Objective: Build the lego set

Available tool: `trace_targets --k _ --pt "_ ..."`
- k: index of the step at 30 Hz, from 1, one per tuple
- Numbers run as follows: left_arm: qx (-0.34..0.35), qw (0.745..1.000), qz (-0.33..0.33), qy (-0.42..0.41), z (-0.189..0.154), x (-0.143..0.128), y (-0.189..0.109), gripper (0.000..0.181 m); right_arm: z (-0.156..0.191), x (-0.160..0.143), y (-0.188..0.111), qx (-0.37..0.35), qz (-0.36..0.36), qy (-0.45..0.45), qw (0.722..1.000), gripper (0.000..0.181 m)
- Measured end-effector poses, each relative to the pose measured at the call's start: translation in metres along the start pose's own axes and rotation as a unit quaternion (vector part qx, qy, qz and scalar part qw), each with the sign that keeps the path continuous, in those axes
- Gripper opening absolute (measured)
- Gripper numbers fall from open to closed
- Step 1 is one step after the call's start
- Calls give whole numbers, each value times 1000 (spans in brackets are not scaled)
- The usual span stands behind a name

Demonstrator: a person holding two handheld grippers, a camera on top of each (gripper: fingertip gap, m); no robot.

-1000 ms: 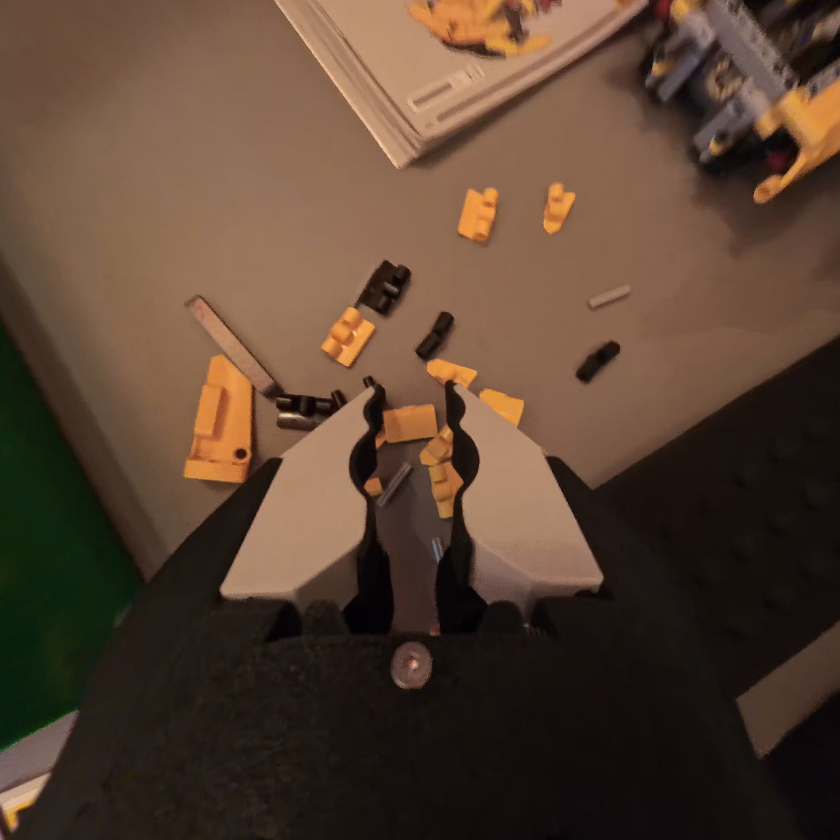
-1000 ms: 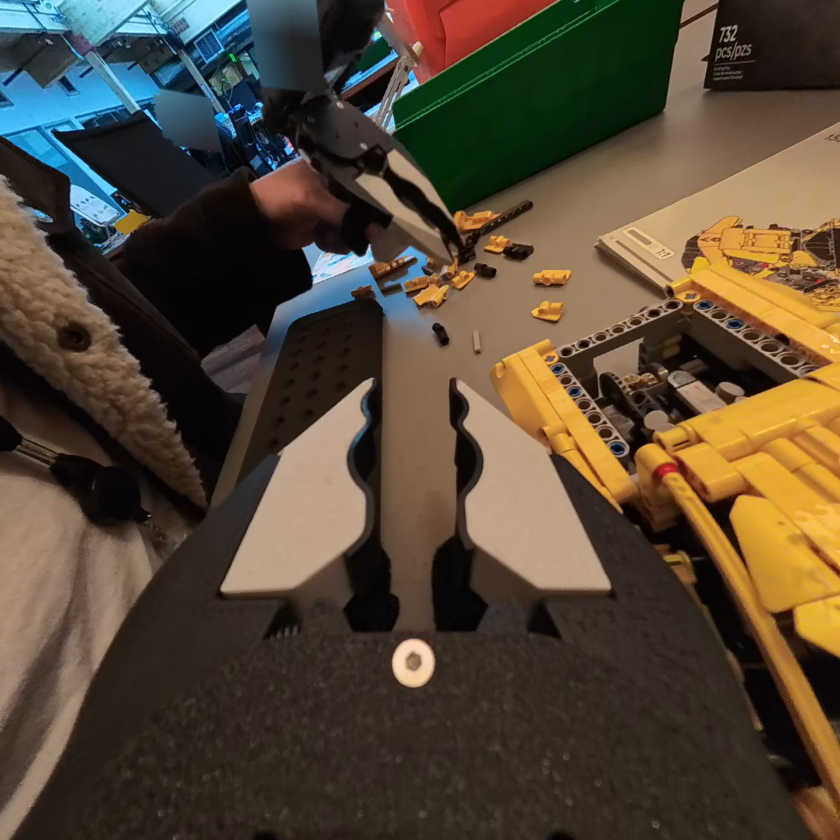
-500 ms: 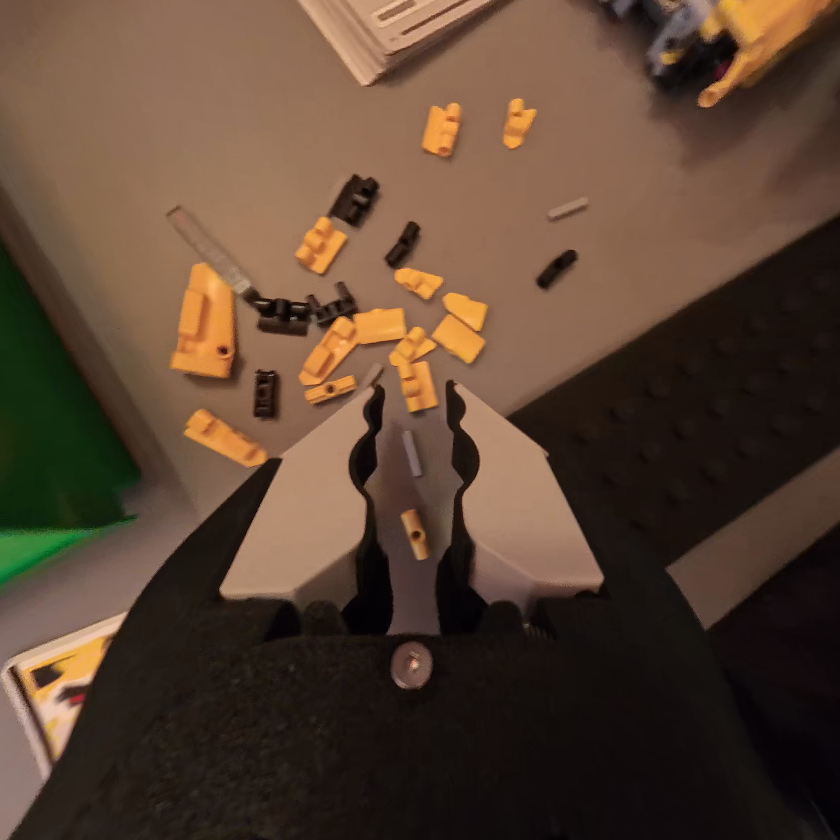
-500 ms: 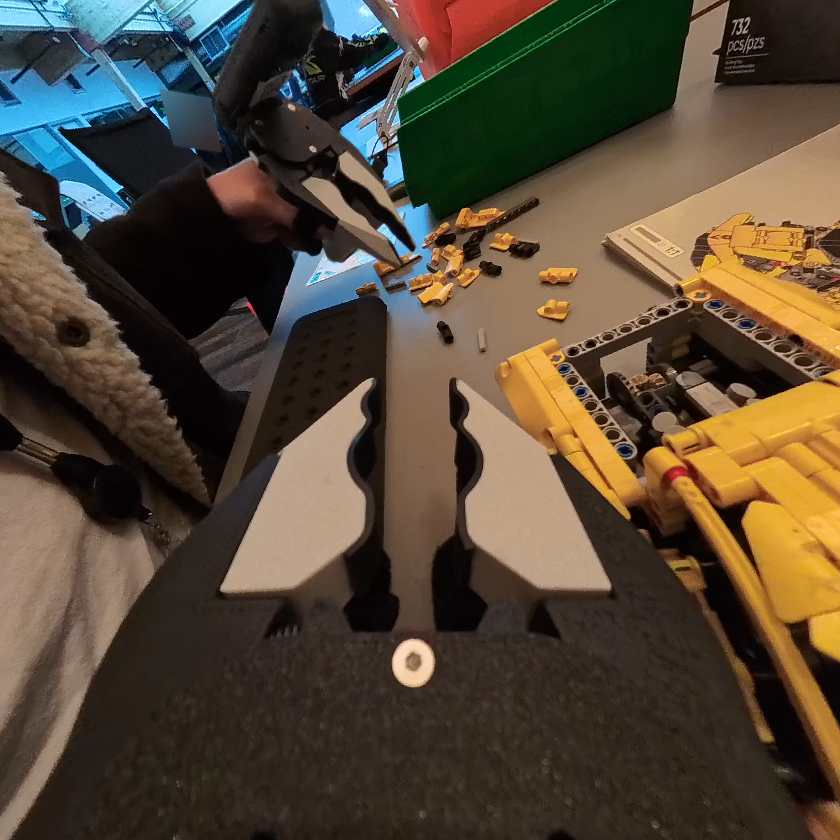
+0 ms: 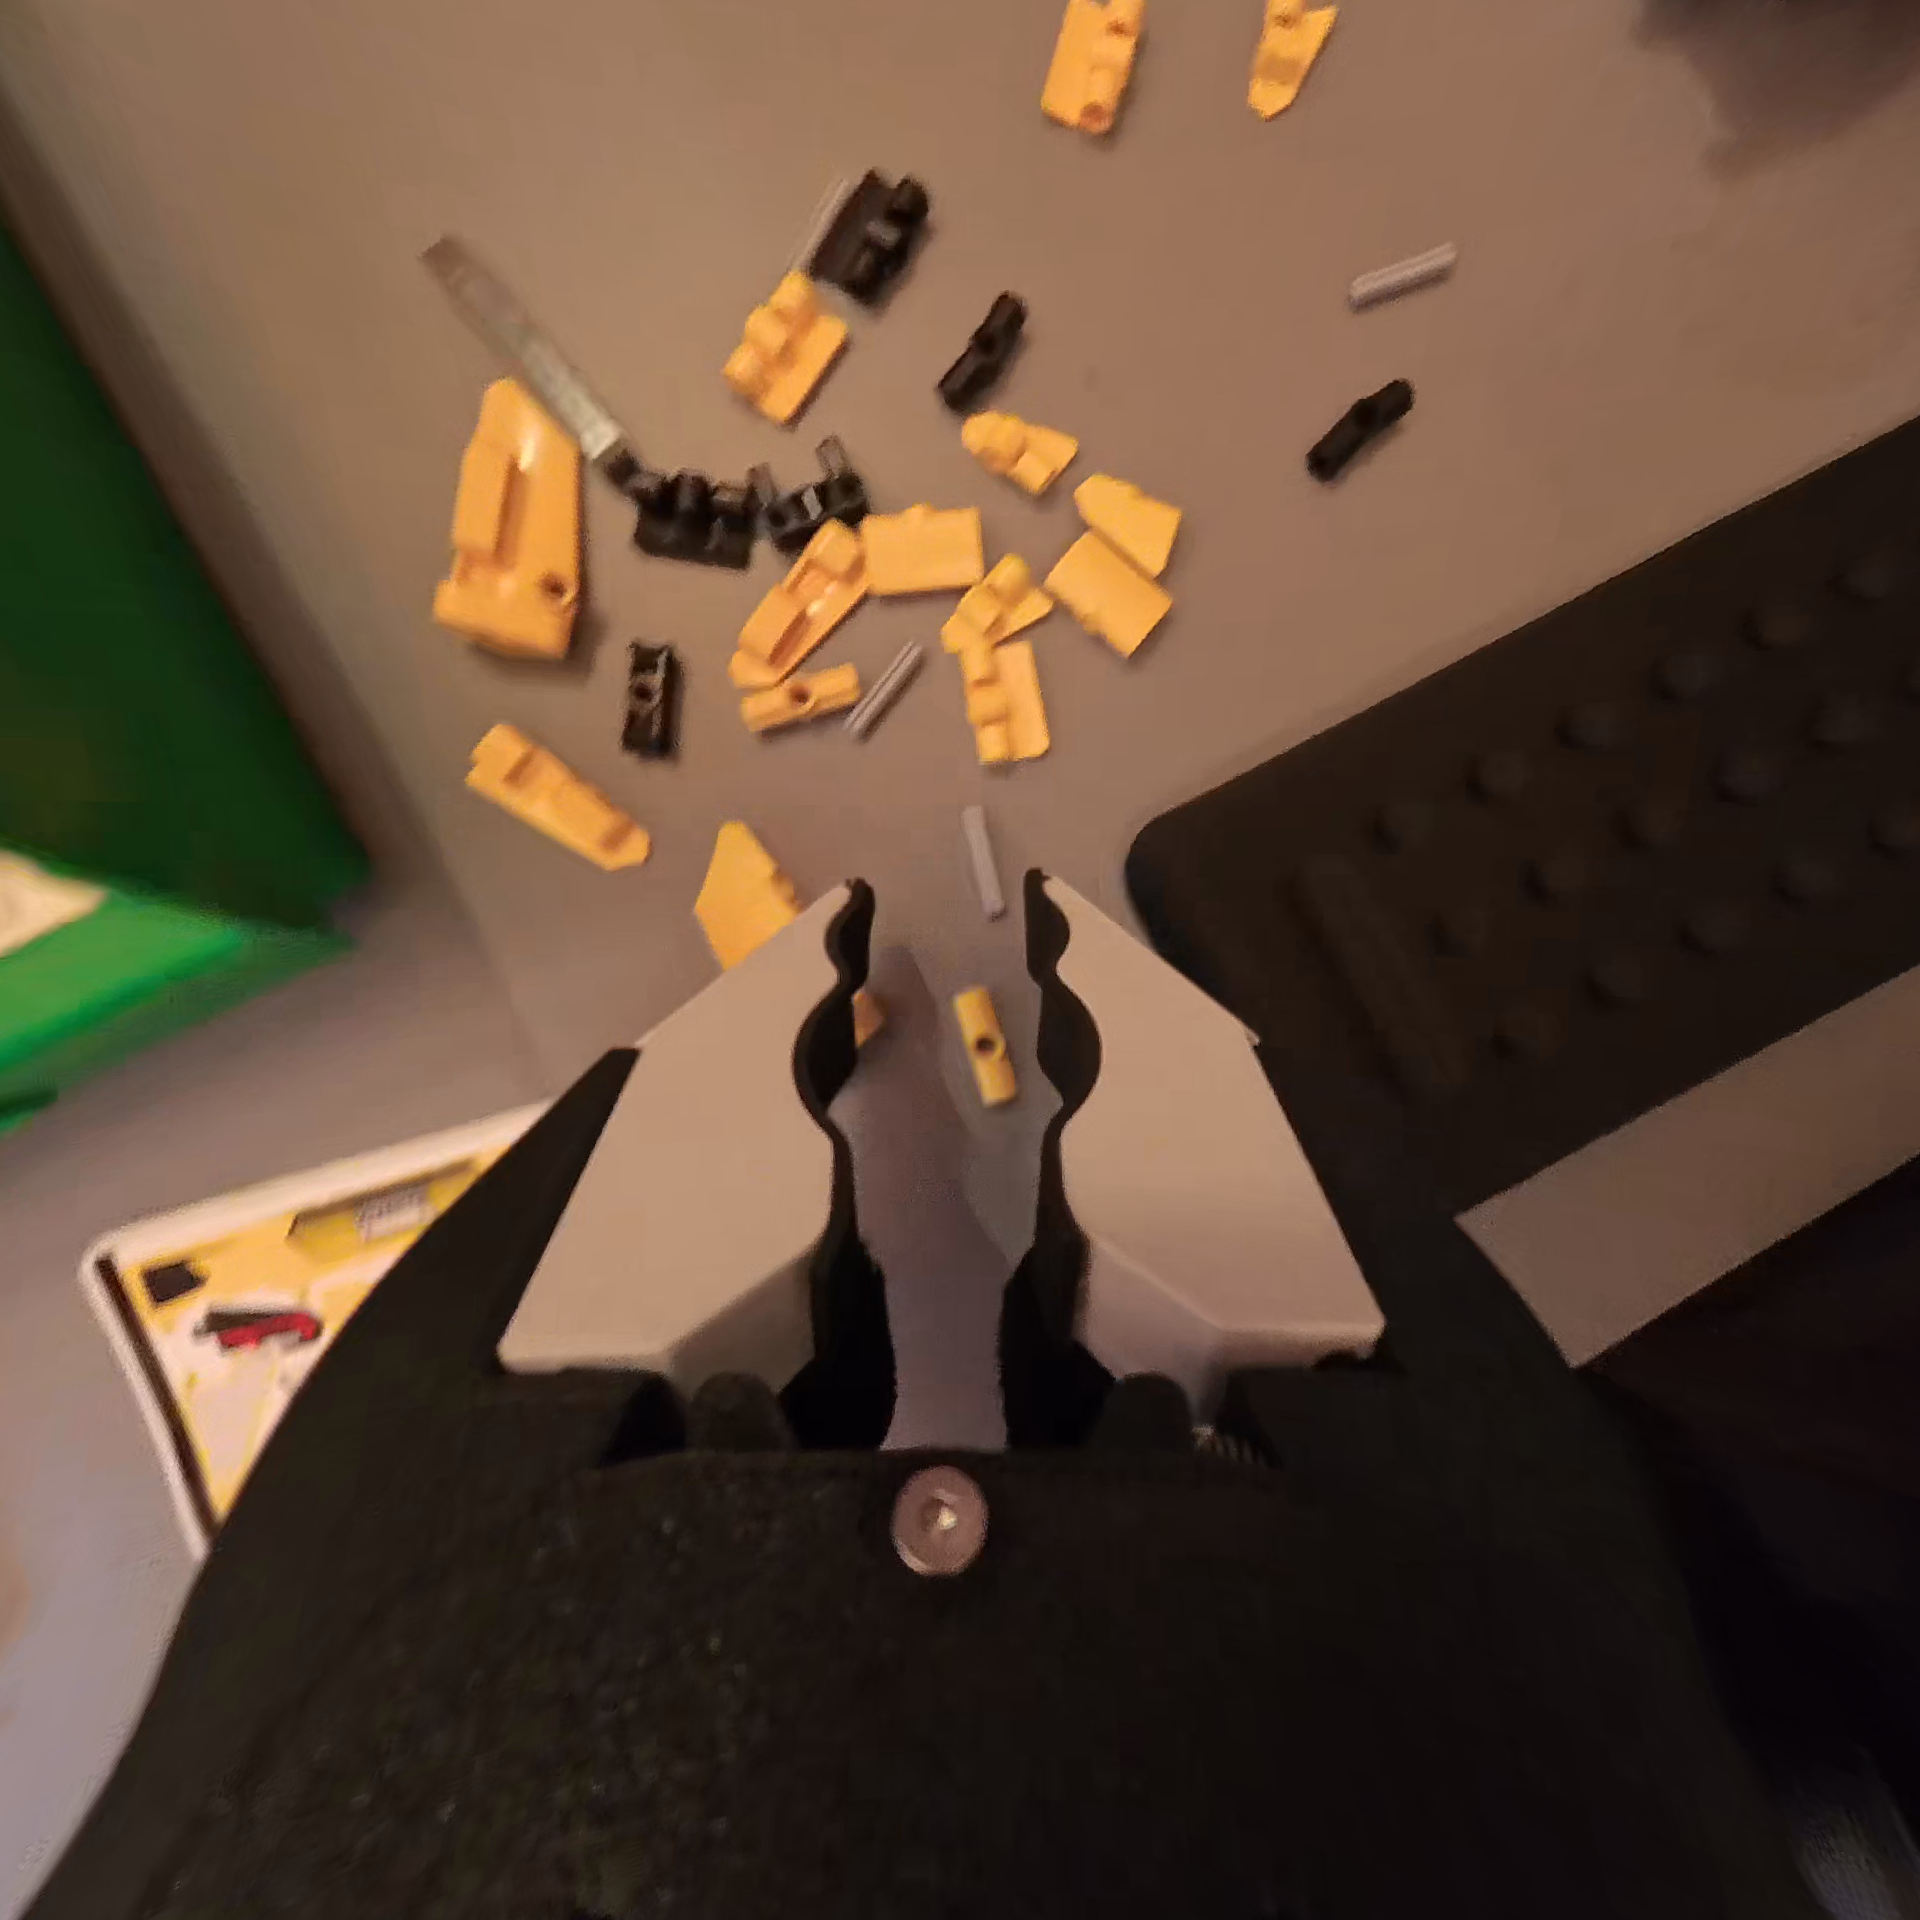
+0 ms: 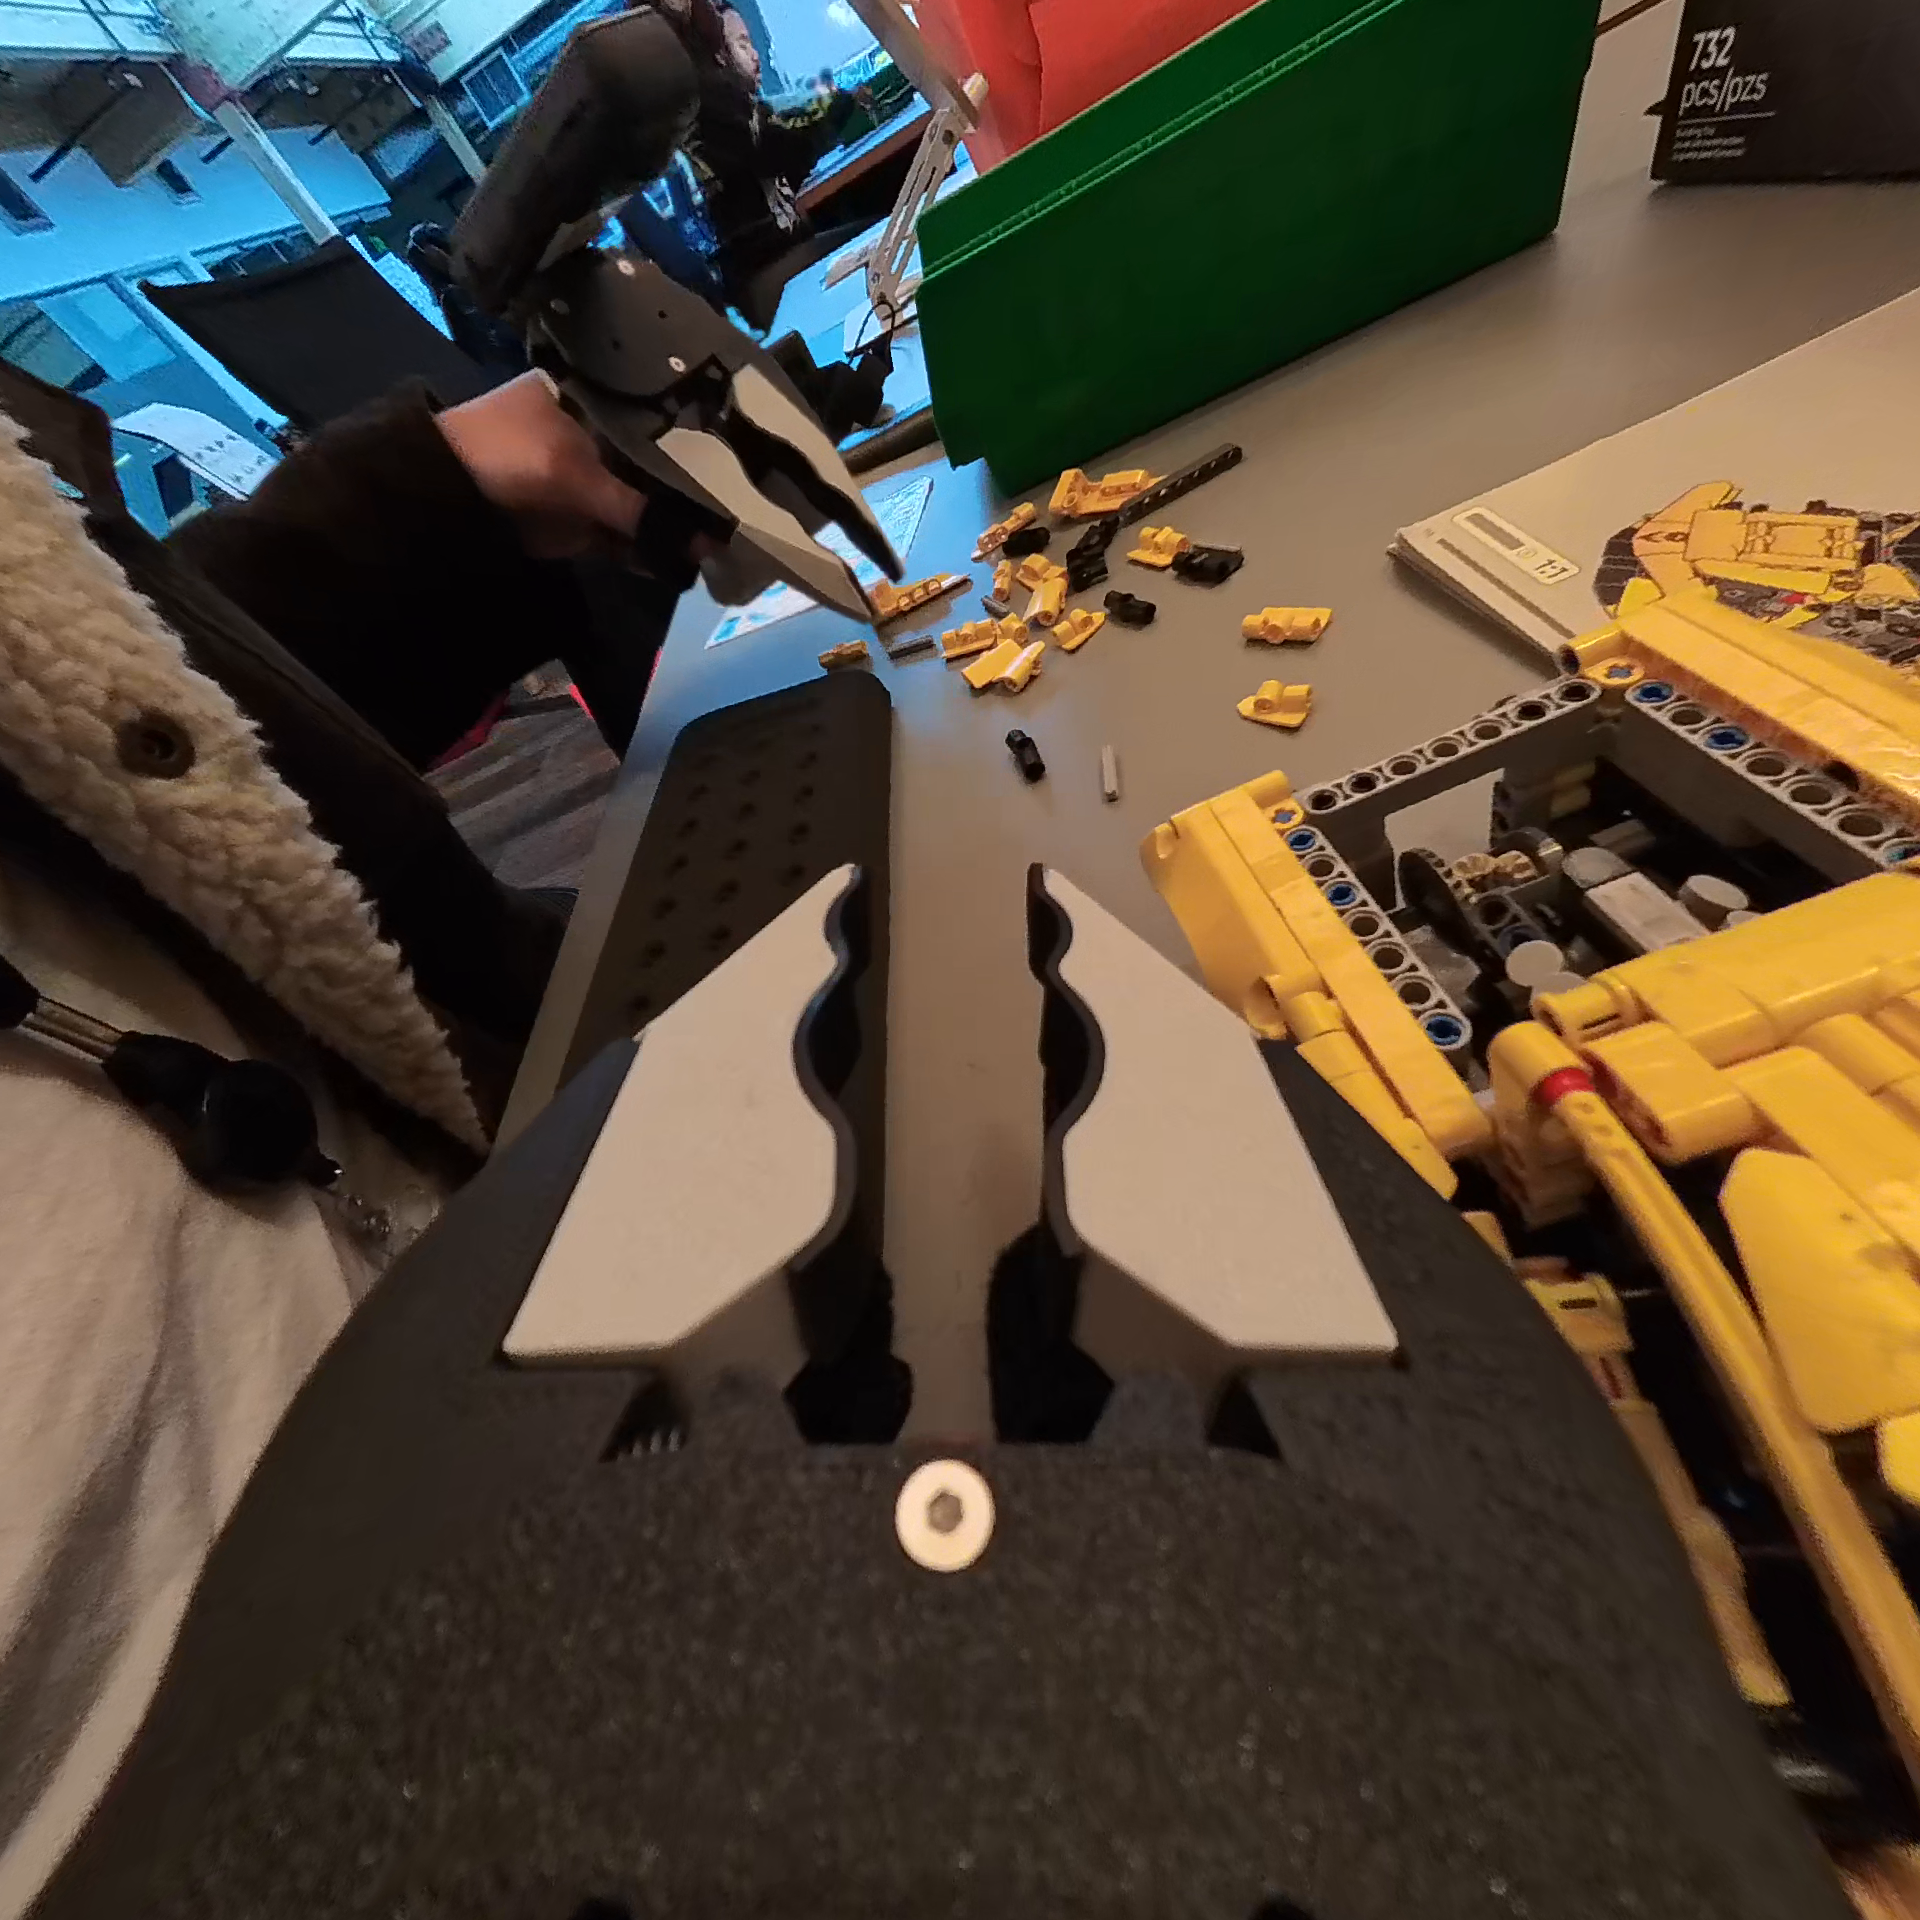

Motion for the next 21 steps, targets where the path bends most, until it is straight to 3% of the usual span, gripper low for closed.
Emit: trace_targets --k 10,14,17,21 --pt "92 994 40 -42 33 -40 -20 29 1 -1 2 3 5 -1 1000 28" --pt "128 987 7 -96 47 -27 -8 29 1 -1 2 4 4 0 1000 28" --pt "99 978 -41 -177 48 -6 13 29 2 -1 3 5 7 -1 1000 28" --pt "135 968 -44 -208 56 -1 31 29 1 -1 0 0 3 -2 1000 28"
Point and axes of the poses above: each gripper's, where its closed fingertips meet, y out along the fingers, x out of its top, z = x × y across the jaws, the point moved 5 cm from there along -y, back along the fingers, and after that the axes turned 9 degrees about x, right-handed, at the moved point
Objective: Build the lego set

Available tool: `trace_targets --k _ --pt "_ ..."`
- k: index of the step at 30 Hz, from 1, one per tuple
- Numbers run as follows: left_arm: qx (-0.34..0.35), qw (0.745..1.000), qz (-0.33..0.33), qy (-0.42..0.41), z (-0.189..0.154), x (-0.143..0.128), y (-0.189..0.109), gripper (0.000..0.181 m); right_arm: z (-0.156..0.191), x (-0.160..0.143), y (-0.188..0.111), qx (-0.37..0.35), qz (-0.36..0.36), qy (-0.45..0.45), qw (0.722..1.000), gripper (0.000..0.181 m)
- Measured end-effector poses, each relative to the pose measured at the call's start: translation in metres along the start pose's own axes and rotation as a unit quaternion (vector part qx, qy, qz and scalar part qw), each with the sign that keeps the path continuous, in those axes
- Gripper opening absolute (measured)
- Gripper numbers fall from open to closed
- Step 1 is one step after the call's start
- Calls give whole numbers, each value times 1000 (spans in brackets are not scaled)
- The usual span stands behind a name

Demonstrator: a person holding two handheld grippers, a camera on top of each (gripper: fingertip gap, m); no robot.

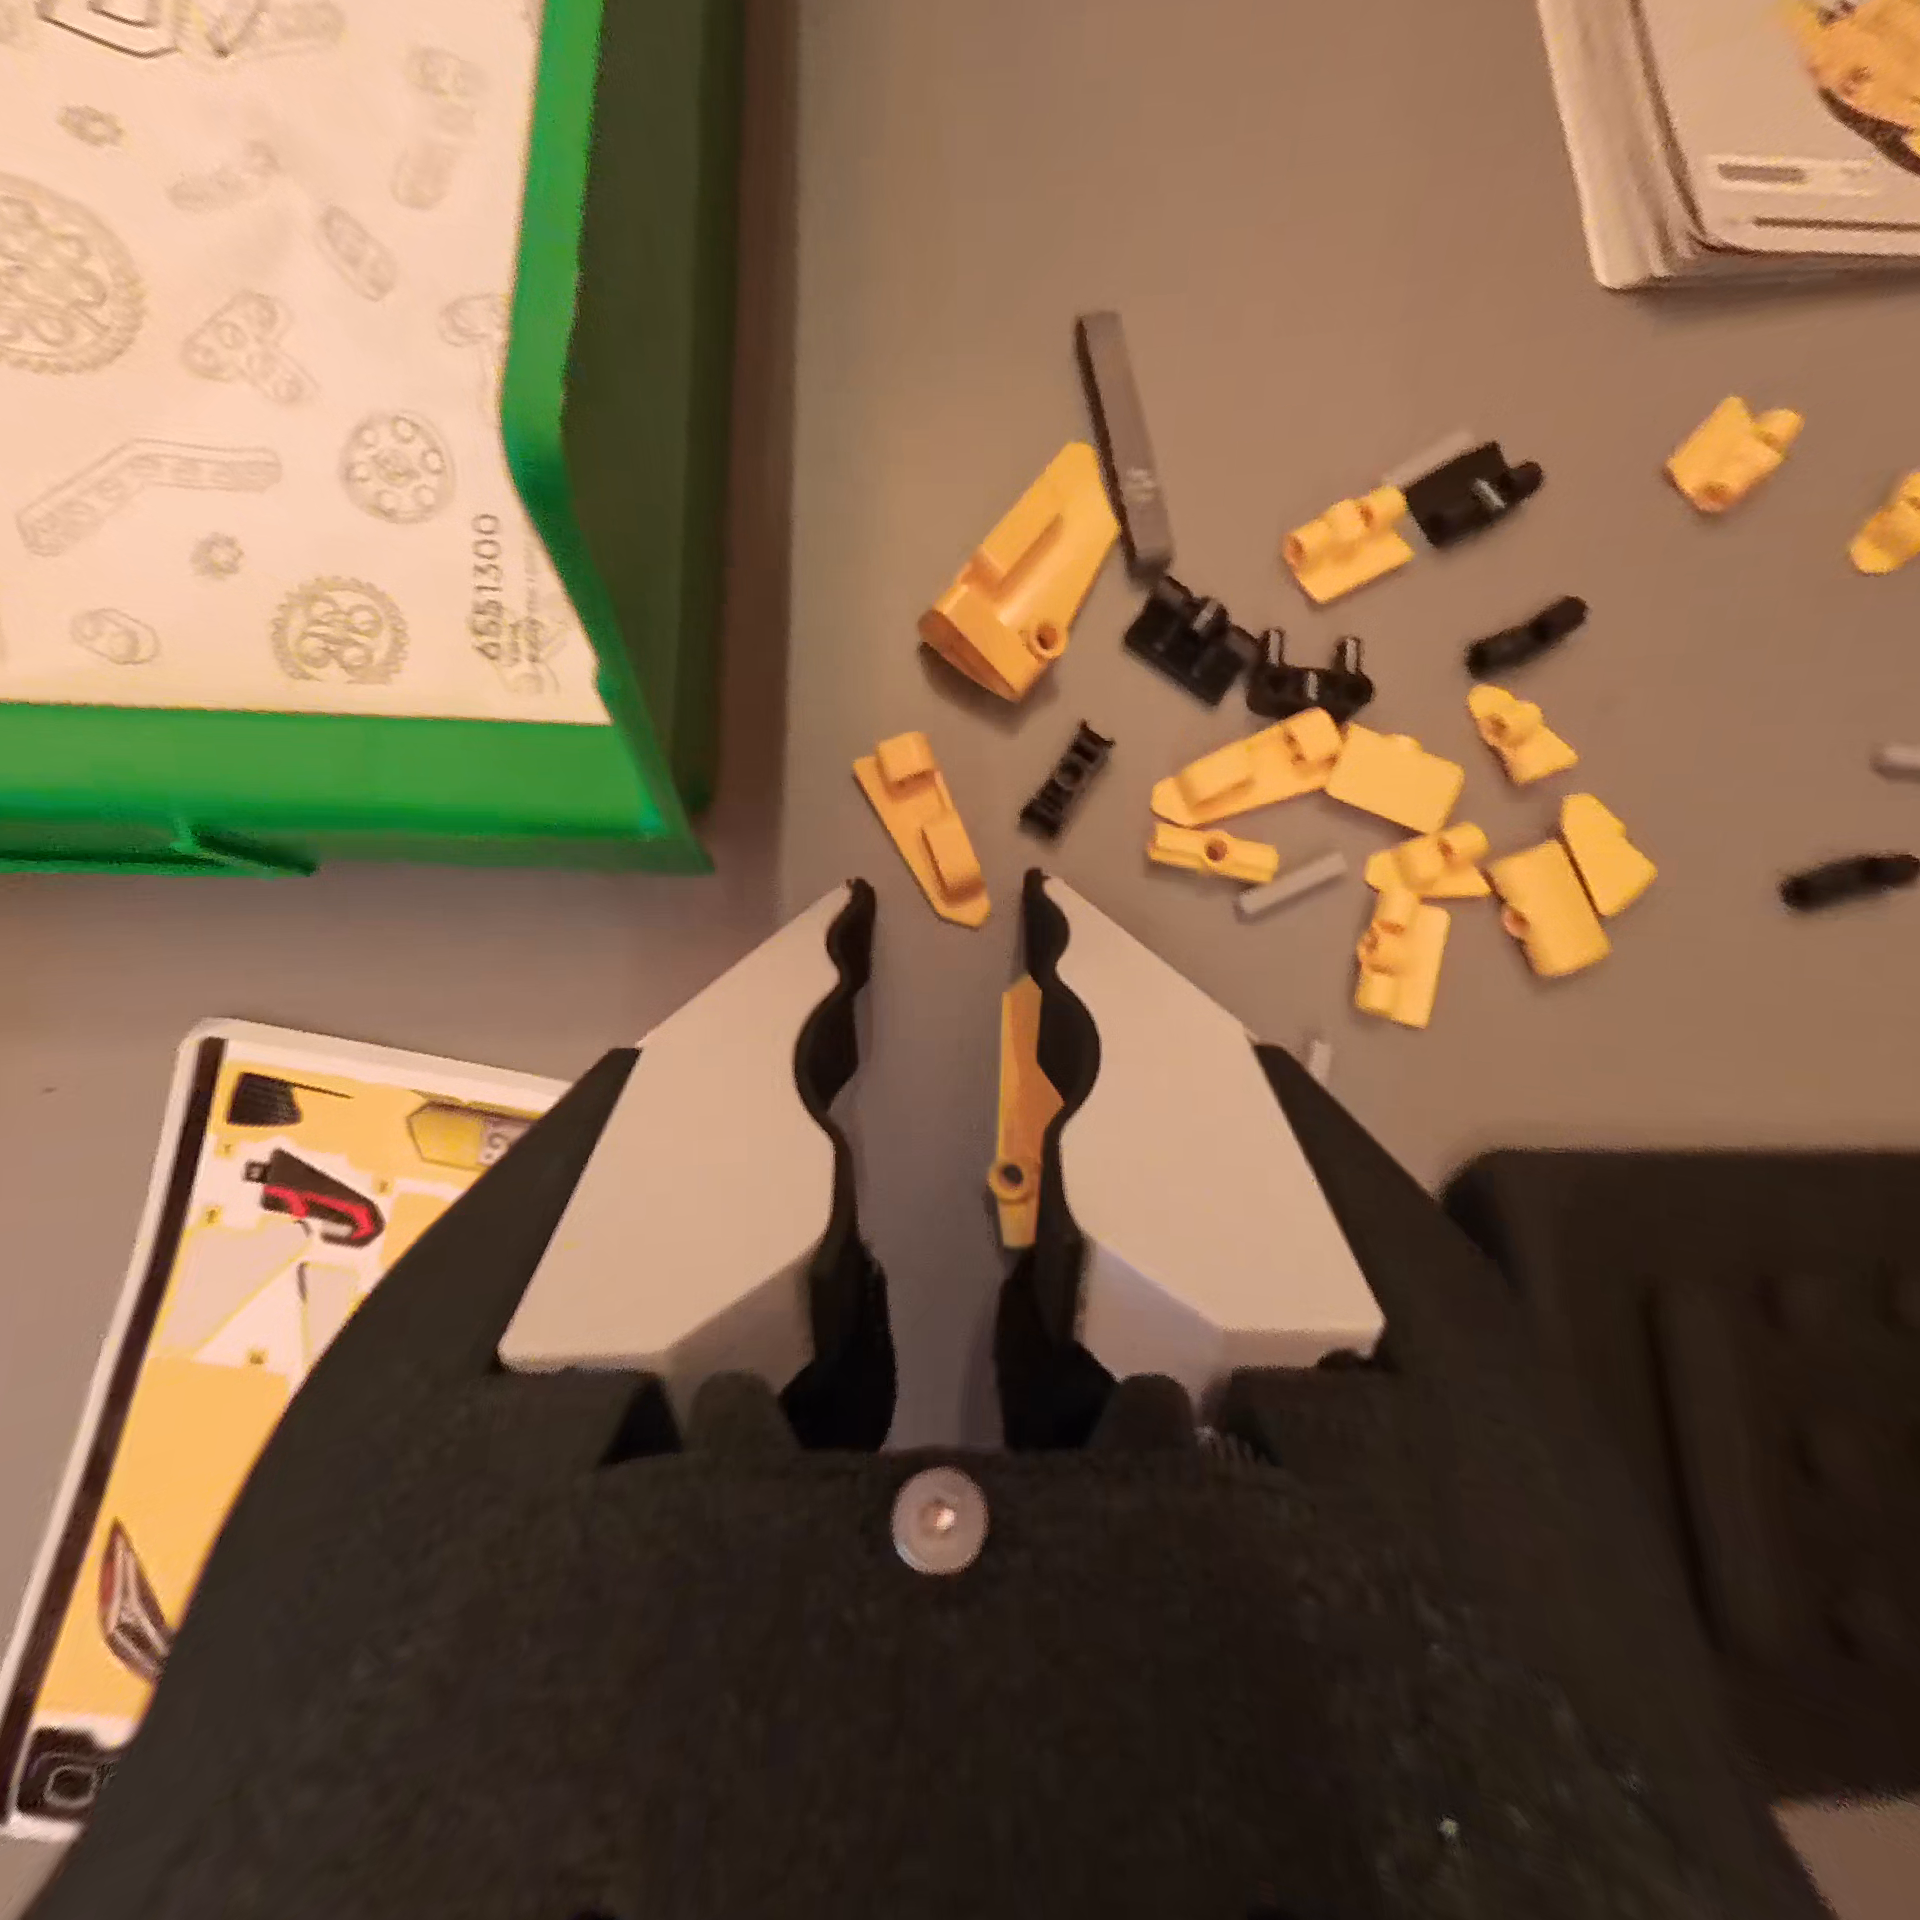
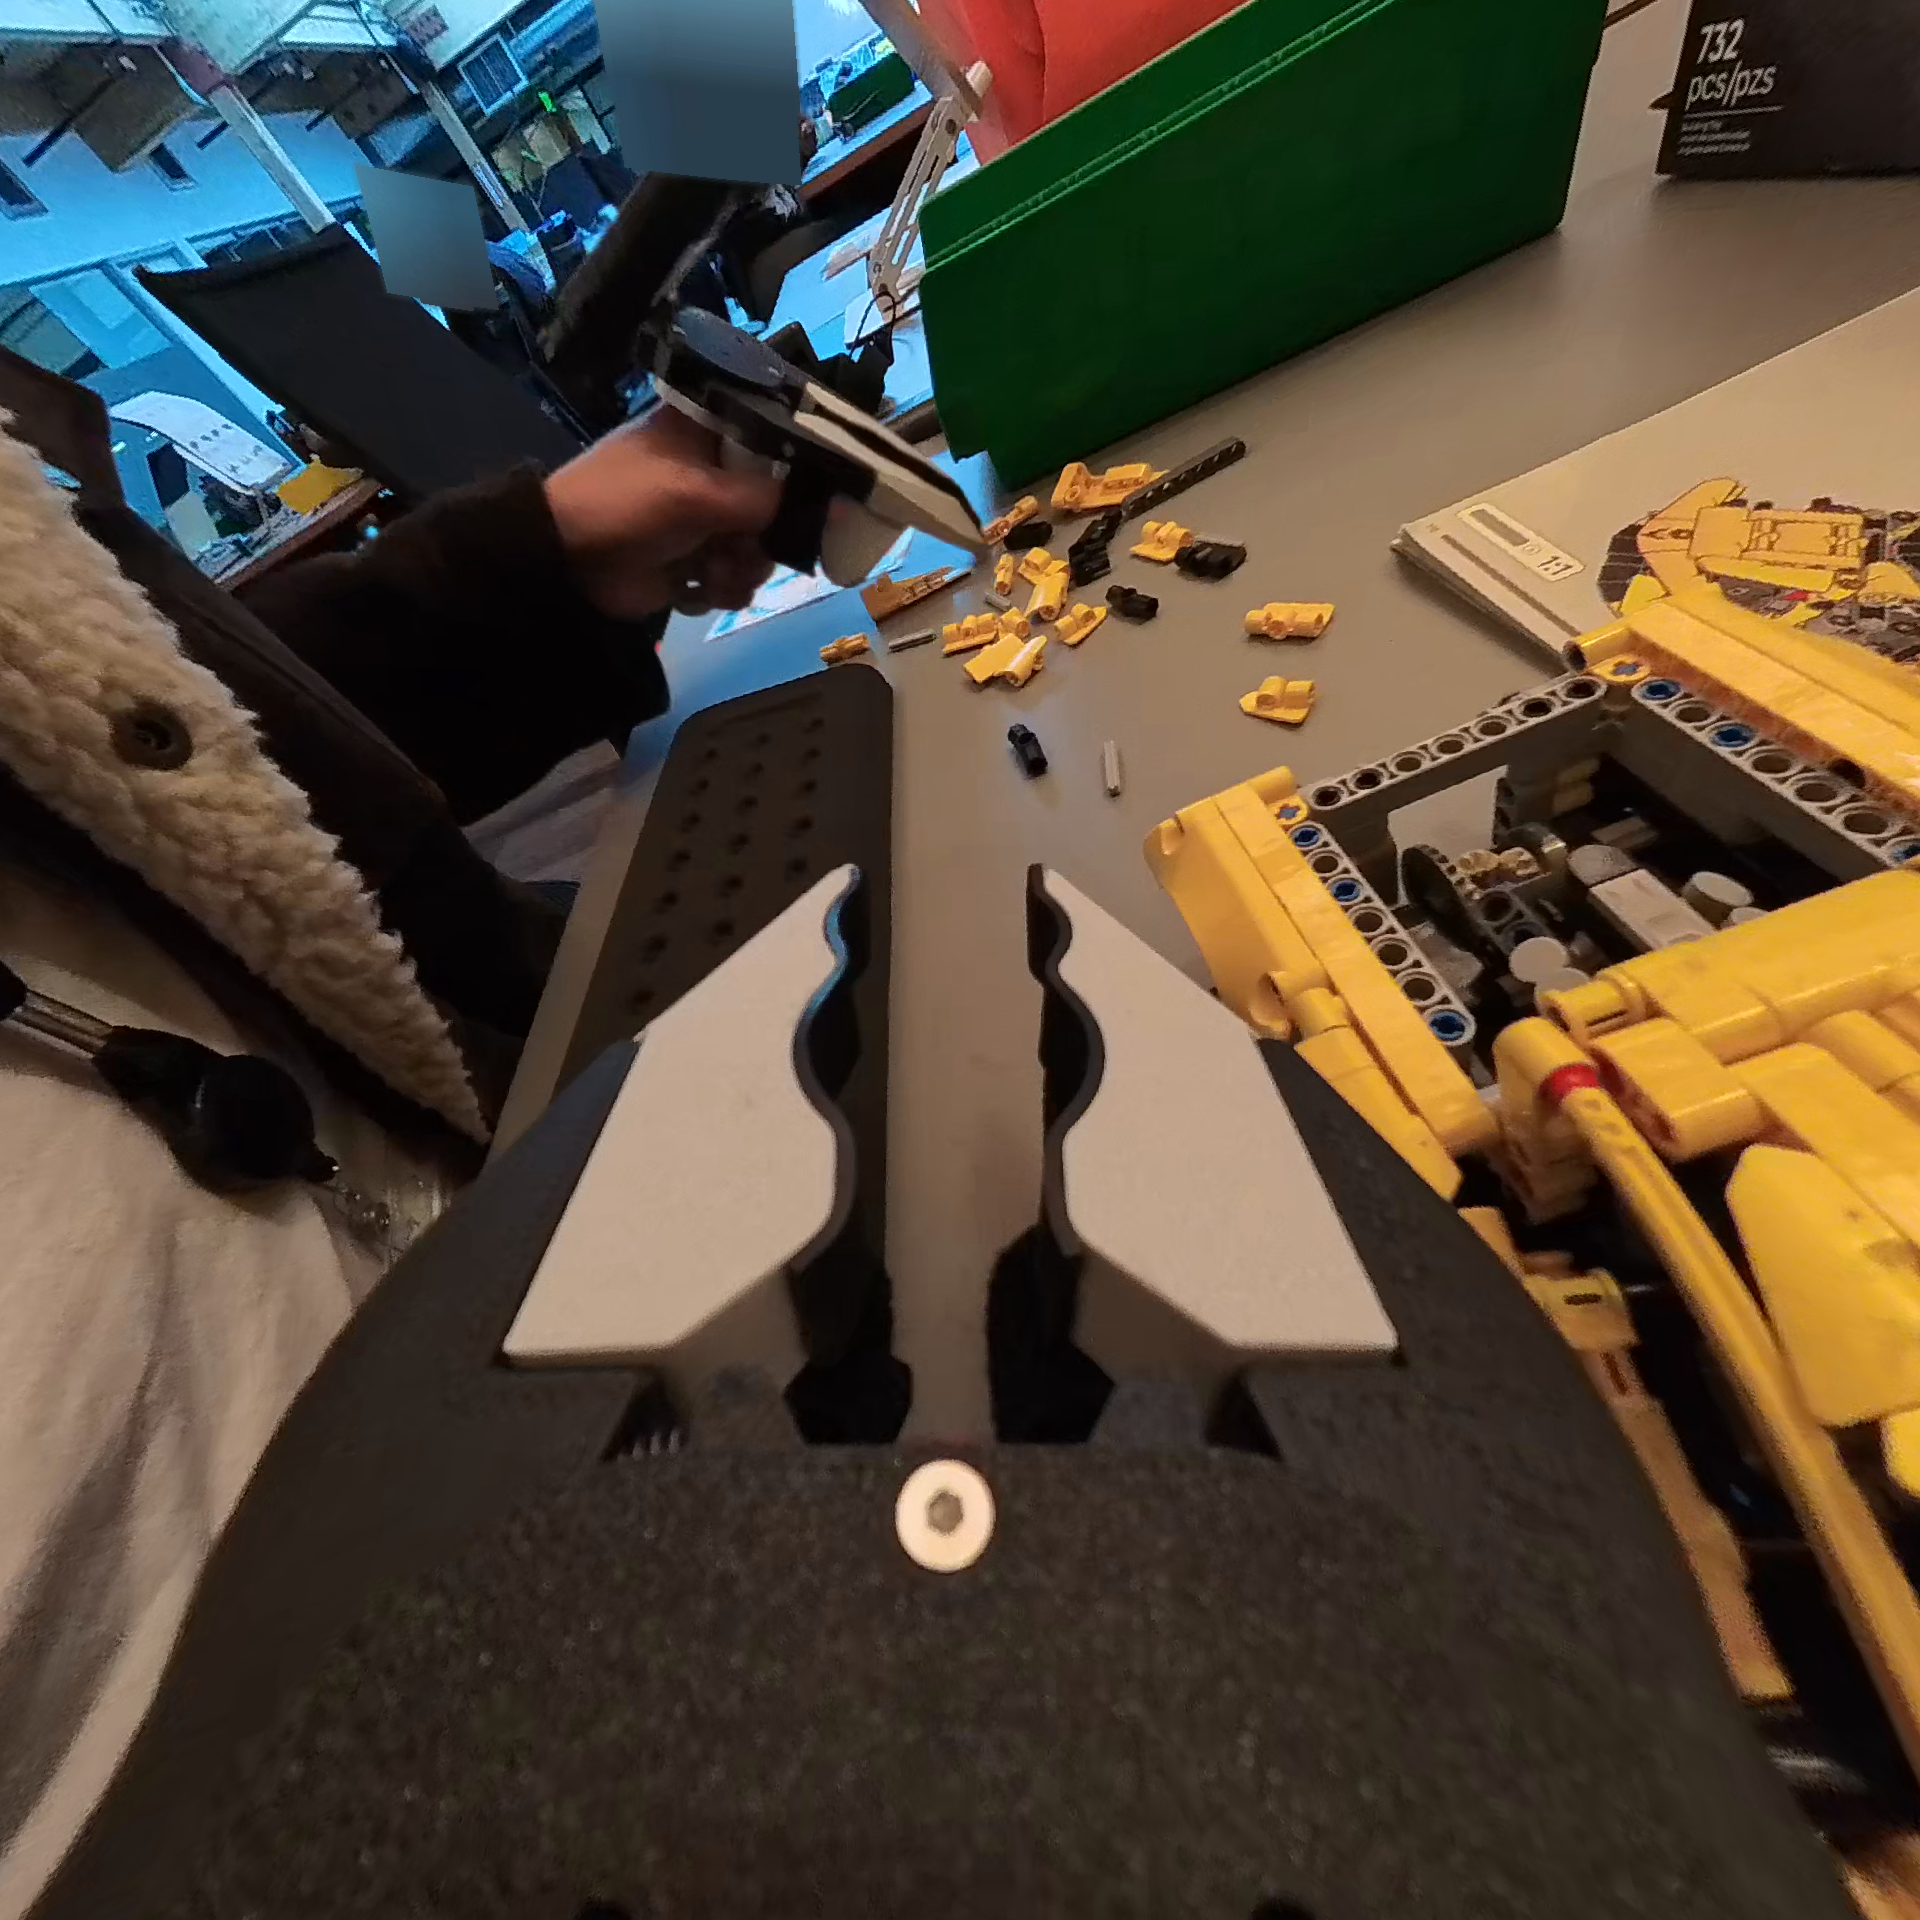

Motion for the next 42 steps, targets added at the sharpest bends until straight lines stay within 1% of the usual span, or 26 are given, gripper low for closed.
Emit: trace_targets --k 2,5,10,12,14,15,17,19,20,23,24,25,27,29,31,32,35,37,39,40,42 --pt "4 1000 -6 -11 0 3 4 29 -1 1 -1 2 -6 5 1000 27" --pt "22 1000 2 -11 5 4 5 11 -1 1 -1 5 -6 7 1000 29" --pt "-5 999 1 45 -6 6 -3 10 0 0 1 5 0 3 1000 28" --pt "-36 996 -22 78 -20 16 -17 11 0 1 -1 5 -4 3 1000 29" --pt "-119 982 -66 130 -53 31 -40 11 1 5 -5 3 -17 4 1000 29" --pt "-166 968 -87 165 -76 38 -51 11 2 9 -8 2 -27 6 1000 29" --pt "-254 929 -112 245 -129 45 -70 11 3 17 -19 -7 -46 4 999 29" --pt "-326 883 -119 315 -188 45 -76 10 2 25 -37 -34 -60 -9 998 28" --pt "-350 863 -117 346 -216 42 -73 11 1 28 -48 -50 -66 -15 996 28" --pt "-392 802 -87 443 -291 25 -55 11 1 34 -84 -102 -81 -24 991 28" --pt "-400 778 -77 478 -312 17 -51 11 1 34 -96 -118 -86 -23 989 28" --pt "-398 756 -81 513 -330 12 -47 11 2 32 -107 -133 -89 -20 987 28" --pt "-389 722 -103 563 -357 4 -41 11 4 27 -126 -159 -94 -9 983 28" --pt "-387 703 -102 588 -374 -2 -37 11 8 20 -139 -178 -98 0 979 28" --pt "-390 694 -99 598 -382 -6 -35 11 11 14 -148 -195 -101 4 976 28" --pt "-392 693 -106 596 -384 -5 -35 11 12 11 -151 -200 -102 7 974 28" --pt "-402 696 -99 587 -381 -6 -34 11 12 7 -156 -203 -115 17 972 28" --pt "-404 704 -101 576 -377 -6 -33 14 9 6 -154 -191 -128 26 973 28" --pt "-395 723 -110 556 -370 -1 -33 27 7 8 -149 -174 -136 32 975 28" --pt "-399 735 -114 536 -364 3 -36 27 6 9 -145 -167 -138 33 976 28" --pt "-408 770 -135 472 -346 18 -45 27 4 8 -137 -156 -135 31 978 28"
Point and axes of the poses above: each gripper's, where its closed fingertips meet, y out along the fingers, x out of its top, z = x × y across the jaws, the point moved 5 cm from there along -y, back along the fingers, and after that the axes turned 9 degrees about x, right-handed, at the moved point
